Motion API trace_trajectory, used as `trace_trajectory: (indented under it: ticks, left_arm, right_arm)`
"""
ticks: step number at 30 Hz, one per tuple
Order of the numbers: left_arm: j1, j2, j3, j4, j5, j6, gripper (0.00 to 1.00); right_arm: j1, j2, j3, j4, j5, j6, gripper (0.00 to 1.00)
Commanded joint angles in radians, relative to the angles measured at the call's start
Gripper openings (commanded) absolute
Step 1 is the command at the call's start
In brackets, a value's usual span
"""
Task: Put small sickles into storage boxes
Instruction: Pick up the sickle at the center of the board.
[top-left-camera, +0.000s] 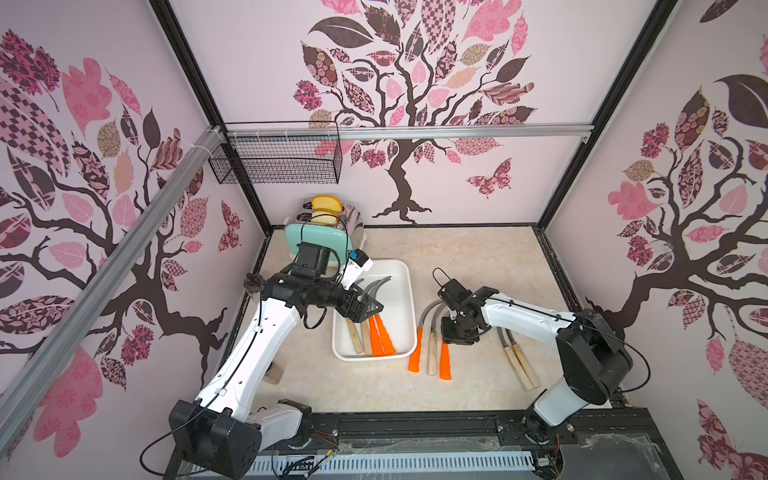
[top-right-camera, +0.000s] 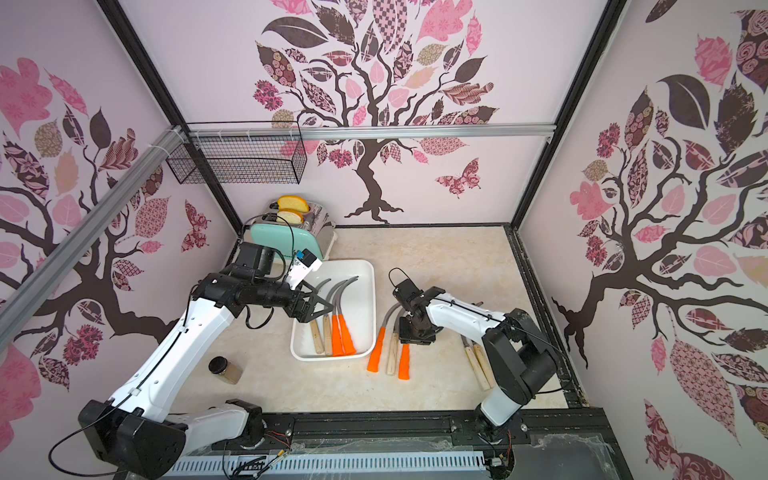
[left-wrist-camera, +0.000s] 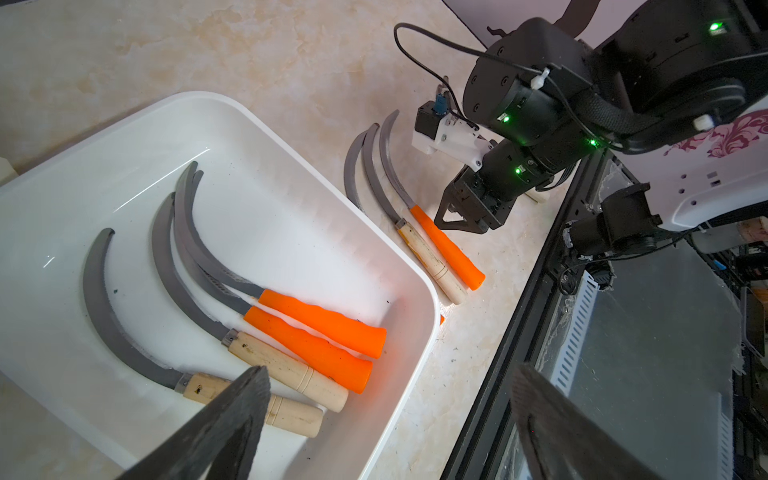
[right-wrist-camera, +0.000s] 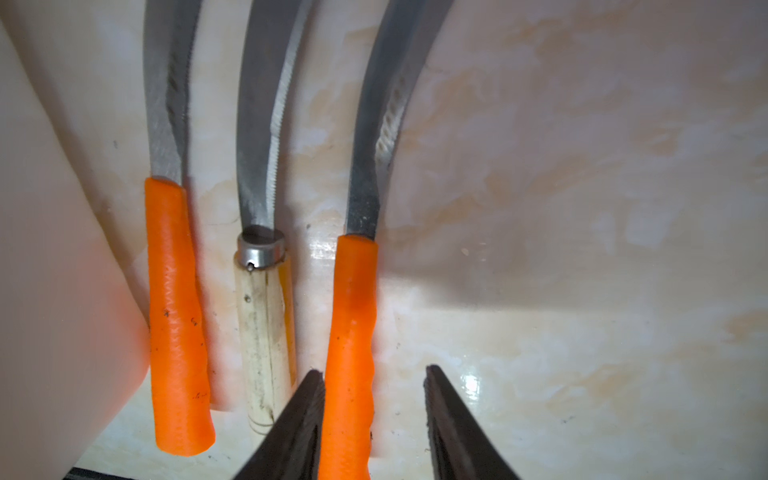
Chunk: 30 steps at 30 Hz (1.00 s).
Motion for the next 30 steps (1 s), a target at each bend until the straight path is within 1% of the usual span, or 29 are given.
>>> trace_trajectory:
  ticks: [1, 15, 30]
  left_arm:
    - [-0.008, 0.007, -0.006, -0.008, 0.009, 0.028, 0.94]
    - [-0.007, 0.013, 0.010, 0.010, -0.009, 0.016, 0.94]
    - [-0.009, 0.000, 0.018, 0.009, -0.017, 0.016, 0.94]
  right_arm:
    - [0.008, 0.014, -0.005, -0.001, 0.010, 0.012, 0.43]
    - [0.029, 0.047, -0.013, -0.005, 0.015, 0.010, 0.43]
    - [0.037, 0.091, 0.021, -0.040, 0.043, -0.010, 0.43]
